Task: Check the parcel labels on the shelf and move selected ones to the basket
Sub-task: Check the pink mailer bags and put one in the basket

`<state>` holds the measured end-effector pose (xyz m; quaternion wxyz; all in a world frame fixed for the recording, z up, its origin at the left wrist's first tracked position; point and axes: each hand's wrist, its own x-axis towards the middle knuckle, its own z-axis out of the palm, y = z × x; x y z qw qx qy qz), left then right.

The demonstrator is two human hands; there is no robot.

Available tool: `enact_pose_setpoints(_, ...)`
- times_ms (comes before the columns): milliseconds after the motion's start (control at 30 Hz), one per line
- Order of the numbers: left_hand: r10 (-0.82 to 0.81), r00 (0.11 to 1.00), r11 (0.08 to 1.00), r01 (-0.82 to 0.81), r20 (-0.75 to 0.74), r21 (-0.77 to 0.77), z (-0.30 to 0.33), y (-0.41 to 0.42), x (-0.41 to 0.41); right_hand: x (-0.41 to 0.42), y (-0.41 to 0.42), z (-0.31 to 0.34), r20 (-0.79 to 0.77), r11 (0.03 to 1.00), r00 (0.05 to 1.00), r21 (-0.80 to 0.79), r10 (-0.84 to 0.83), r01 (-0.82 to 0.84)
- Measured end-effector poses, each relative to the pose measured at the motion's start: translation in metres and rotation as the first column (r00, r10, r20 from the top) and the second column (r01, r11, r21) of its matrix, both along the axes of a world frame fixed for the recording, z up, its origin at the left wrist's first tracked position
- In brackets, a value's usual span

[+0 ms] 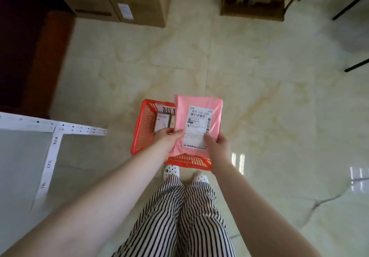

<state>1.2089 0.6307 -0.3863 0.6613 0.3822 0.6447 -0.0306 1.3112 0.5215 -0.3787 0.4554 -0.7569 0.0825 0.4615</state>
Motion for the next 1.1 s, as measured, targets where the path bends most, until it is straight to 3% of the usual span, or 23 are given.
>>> enact_pose_setpoints(400,0.202,0.975,0.976,-0.208,-0.093,-0.059,-0.317,-0.016,0.038,0.024,0.009,-0.319,0.009,0.972,1.000,-0.234,-0.010,0.012)
enact_pose_setpoints(533,0.229,0.961,0.970,-0.239,-0.158,-0.049,-0.391,-0.030,0.049,0.024,0.006,-0.394,-0.007,0.954,1.000,-0.300,0.001,-0.003)
enact_pose_setpoints(733,0.290,0.931,0.953,-0.302,-0.222,-0.021,-0.461,-0.039,0.057,0.018,0.015,-0.473,0.037,0.919,0.999,-0.393,-0.015,0.028)
enact_pose_setpoints(1100,0.356,0.898,0.930,-0.367,-0.258,0.006,-0.515,-0.037,0.062,0.018,0.025,-0.527,0.063,0.886,0.995,-0.463,0.077,-0.039)
